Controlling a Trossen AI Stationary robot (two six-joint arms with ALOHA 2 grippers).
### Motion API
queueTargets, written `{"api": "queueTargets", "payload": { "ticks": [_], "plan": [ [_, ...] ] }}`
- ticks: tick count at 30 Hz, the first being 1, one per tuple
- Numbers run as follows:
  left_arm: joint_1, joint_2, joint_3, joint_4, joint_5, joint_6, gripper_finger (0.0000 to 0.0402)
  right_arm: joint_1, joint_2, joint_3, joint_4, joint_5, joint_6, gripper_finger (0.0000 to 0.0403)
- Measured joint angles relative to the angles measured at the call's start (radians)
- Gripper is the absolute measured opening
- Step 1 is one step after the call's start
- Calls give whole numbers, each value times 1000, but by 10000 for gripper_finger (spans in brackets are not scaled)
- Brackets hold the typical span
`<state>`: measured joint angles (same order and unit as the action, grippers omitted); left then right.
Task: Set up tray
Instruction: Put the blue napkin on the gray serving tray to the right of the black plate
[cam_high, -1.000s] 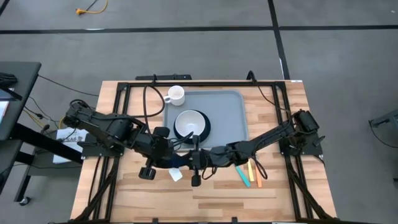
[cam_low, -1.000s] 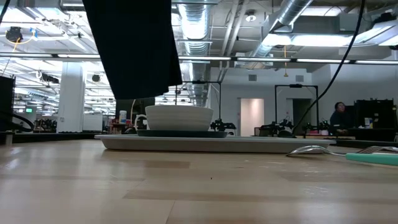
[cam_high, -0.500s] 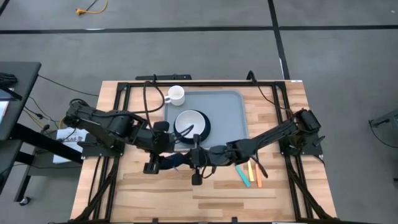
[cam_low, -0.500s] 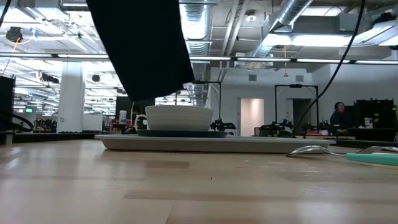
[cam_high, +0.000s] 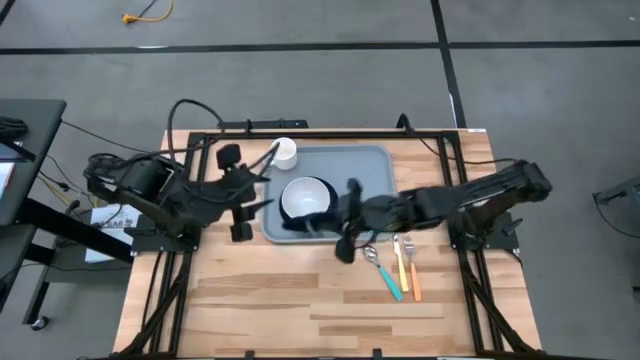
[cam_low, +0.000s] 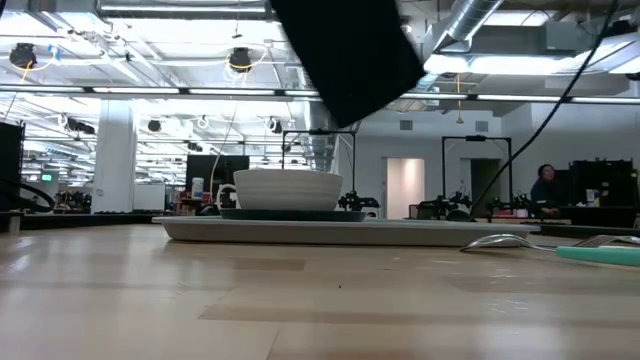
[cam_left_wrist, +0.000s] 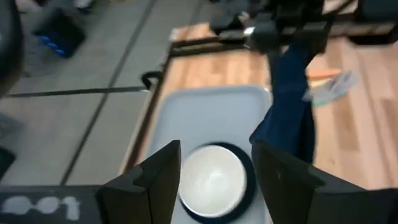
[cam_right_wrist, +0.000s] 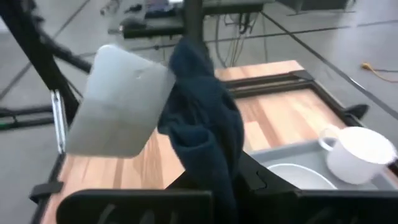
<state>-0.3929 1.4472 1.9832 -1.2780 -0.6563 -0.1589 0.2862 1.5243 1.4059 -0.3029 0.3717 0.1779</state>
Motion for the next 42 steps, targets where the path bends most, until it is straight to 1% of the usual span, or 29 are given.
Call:
{"api": "queueTargets", "payload": {
  "ticks": [5,8,9,11,12,14,18,20,21,24,28,30,32,34,36,37,39,42],
  "plan": [
    [-21,-24,-118,107,-142,-27,187,-41,-136,-6,-187,43,77,0],
    [-30,-21,-204,160,-222,-27,187,-81,-207,-56,-296,114,143,0],
    [-35,-21,-233,180,-257,-31,187,-99,-228,-80,-323,123,169,0],
    [-41,-22,-290,219,-346,-54,187,-143,-270,-150,-334,108,215,0],
    [-43,-22,-313,224,-387,-64,187,-168,-291,-190,-319,81,238,0],
    [-46,-34,-354,211,-426,-78,187,-216,-330,-281,-245,-13,279,0],
    [-32,-100,-411,161,-429,-129,187,-277,-379,-452,3,-311,386,0],
    [-22,-155,-440,145,-427,-153,187,-282,-394,-518,126,-416,435,0],
    [-17,-185,-451,144,-426,-162,187,-282,-398,-543,166,-443,454,0],
    [-5,-293,-493,153,-417,-167,187,-287,-391,-607,217,-461,494,0],
    [3,-426,-549,210,-383,-165,187,-321,-340,-673,274,-477,523,0],
    [3,-483,-574,245,-361,-149,187,-339,-305,-705,355,-501,544,0],
    [3,-525,-588,277,-330,-137,187,-351,-264,-727,463,-555,573,0],
    [3,-549,-599,309,-297,-111,187,-346,-233,-728,536,-600,596,0],
    [3,-558,-603,331,-273,-91,187,-331,-210,-727,615,-623,611,0],
    [3,-559,-606,341,-266,-84,187,-324,-205,-727,628,-636,612,0],
    [3,-558,-614,352,-263,-62,187,-321,-196,-727,625,-638,609,0],
    [3,-537,-615,354,-262,-41,187,-351,-194,-727,544,-613,591,0]
  ]
}}
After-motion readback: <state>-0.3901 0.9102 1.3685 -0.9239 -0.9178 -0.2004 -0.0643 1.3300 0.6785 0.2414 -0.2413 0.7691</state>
